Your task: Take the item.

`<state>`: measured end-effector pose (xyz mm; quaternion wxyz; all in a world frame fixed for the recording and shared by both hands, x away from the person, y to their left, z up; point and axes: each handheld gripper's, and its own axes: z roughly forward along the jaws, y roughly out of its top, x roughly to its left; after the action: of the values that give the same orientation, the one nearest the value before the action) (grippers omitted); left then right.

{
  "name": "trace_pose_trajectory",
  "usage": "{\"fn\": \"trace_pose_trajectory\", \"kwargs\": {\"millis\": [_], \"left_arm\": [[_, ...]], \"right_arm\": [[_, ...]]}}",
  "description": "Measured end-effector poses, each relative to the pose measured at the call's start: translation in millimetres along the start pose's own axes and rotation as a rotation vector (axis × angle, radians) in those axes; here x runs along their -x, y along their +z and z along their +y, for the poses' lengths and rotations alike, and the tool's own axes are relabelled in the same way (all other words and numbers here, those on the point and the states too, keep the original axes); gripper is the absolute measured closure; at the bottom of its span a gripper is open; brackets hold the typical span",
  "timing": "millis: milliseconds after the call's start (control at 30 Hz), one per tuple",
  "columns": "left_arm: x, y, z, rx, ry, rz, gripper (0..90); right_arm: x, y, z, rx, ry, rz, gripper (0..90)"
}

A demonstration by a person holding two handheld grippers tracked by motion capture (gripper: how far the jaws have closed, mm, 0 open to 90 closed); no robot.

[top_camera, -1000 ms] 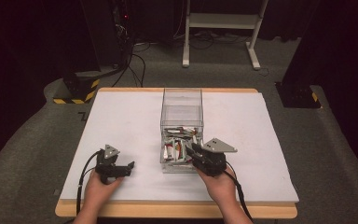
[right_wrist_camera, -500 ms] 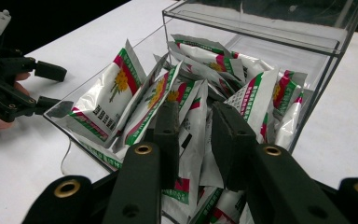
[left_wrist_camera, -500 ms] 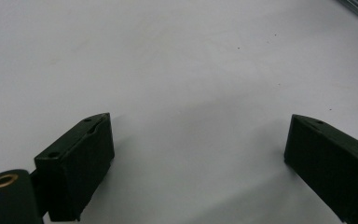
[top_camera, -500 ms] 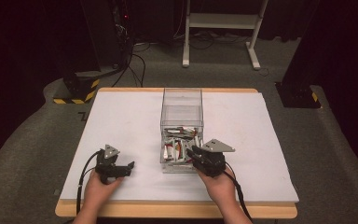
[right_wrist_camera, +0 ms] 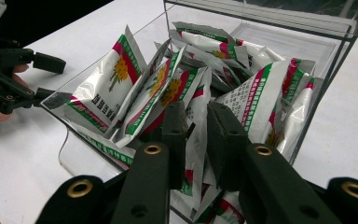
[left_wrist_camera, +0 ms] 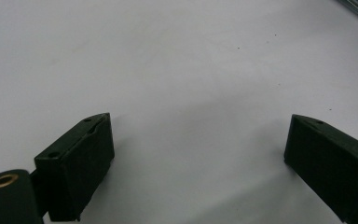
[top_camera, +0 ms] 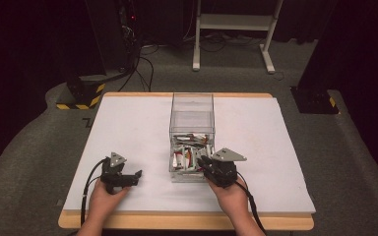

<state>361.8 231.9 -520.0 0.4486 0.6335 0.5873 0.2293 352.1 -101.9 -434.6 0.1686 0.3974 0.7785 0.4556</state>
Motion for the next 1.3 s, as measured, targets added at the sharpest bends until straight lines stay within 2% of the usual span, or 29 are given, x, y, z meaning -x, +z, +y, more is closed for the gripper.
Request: {"fn": "trace_pose_trajectory", "kwargs": {"millis": [400,1300], "left_arm": [[0.0,0.0,0.0,0.0,0.0,0.0,8.4],[0.0,0.0,0.0,-0.001,0.001,0.0,8.4]], "right_arm": [[-0.7,-0.7,-2.4,-0.006,-0.01,-0.005,88.9],[-2.1,-3.7,-2.6,0.015,-0.021,0.003,90.0]]}}
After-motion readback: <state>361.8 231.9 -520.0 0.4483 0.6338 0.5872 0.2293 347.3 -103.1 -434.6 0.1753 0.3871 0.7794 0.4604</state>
